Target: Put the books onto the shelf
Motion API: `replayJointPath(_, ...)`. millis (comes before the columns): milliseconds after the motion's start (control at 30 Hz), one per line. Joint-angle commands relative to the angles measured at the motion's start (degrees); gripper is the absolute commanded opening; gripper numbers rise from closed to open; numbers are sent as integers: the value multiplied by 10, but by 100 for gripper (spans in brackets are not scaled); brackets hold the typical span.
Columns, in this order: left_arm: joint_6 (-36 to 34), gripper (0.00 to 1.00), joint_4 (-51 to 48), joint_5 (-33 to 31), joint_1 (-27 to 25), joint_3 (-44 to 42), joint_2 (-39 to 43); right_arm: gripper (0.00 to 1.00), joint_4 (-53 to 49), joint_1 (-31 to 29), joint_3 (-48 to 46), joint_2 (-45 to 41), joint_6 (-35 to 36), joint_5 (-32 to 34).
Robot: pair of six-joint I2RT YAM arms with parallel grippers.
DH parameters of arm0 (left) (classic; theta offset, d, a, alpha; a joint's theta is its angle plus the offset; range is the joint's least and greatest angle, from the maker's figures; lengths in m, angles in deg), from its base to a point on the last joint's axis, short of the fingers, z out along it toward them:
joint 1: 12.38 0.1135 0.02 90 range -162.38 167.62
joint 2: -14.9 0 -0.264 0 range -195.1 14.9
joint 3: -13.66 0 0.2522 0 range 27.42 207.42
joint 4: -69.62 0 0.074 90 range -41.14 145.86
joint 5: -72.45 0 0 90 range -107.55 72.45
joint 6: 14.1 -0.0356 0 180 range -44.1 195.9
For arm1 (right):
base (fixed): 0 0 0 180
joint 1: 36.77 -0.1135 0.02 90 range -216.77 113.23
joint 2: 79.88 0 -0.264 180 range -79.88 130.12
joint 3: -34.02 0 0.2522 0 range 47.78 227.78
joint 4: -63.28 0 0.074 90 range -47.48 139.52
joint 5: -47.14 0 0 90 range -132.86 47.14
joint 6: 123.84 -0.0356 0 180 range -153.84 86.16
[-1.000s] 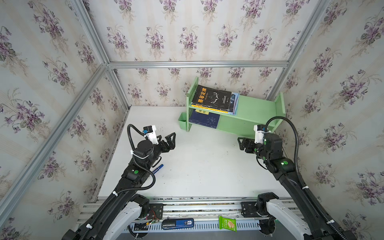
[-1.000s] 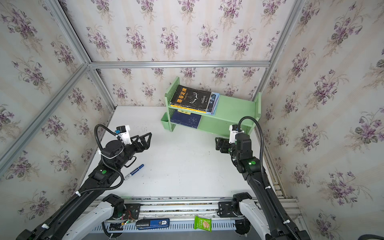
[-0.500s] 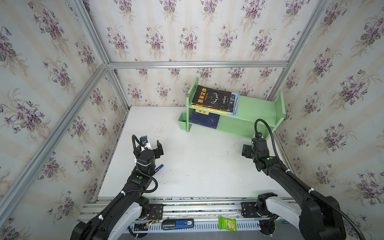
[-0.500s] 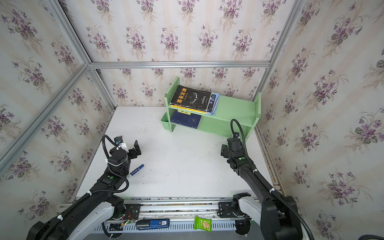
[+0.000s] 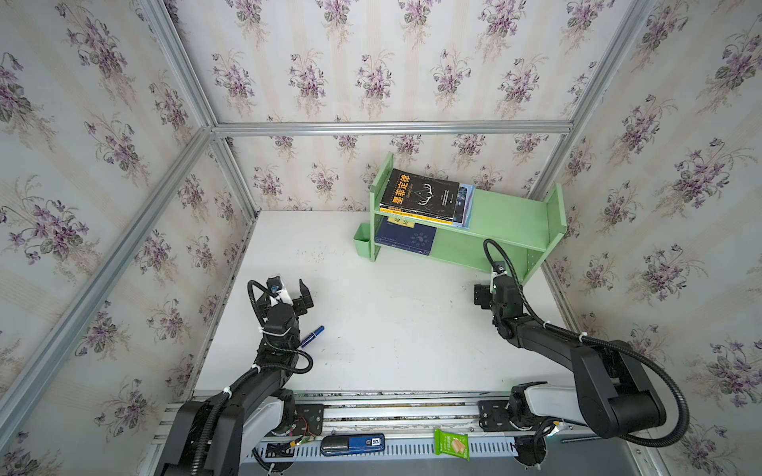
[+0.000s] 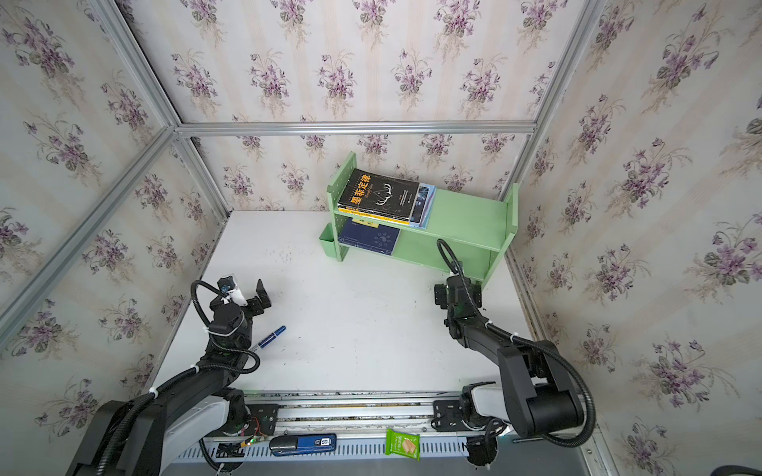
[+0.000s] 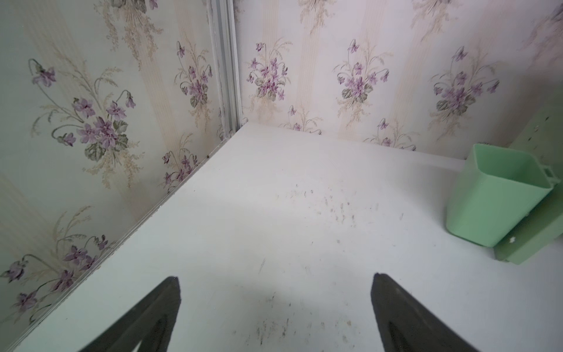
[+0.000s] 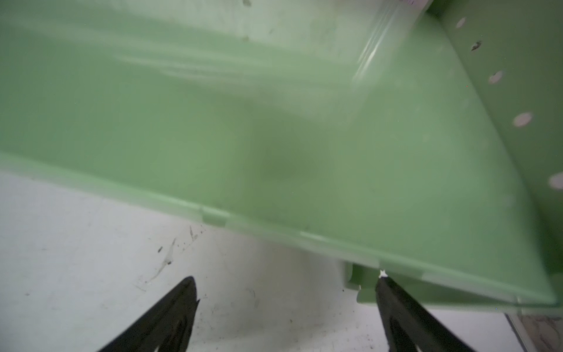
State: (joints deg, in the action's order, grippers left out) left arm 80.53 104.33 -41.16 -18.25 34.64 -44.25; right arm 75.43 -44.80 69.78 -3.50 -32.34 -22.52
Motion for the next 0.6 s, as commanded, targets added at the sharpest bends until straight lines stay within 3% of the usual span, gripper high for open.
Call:
replayJointPath(0, -19, 99, 90, 41, 15, -9, -14, 94, 145, 4, 5, 22, 14, -31)
replayJointPath(167, -37, 99, 178, 87, 26, 5, -128, 94, 217, 10, 9, 87, 26, -37)
replayJointPath(267, -47, 99, 165, 111, 26, 33, -169, 95, 229, 23, 0, 91, 9, -51)
replayJointPath(367, -46, 99, 69, 122, 27, 72, -157, 95, 332, 40, -25, 133, 3, -62)
replayJointPath(433, -45, 99, 69, 119, 30, 84, -171, 95, 261, 42, -6, 112, -7, -73)
replayJointPath(500, -41, 99, 51, 126, 34, 87, -164, 97, 293, 45, -10, 128, -2, -73)
replayJointPath(567, -42, 99, 57, 126, 34, 87, -167, 98, 250, 45, 0, 119, -9, -74)
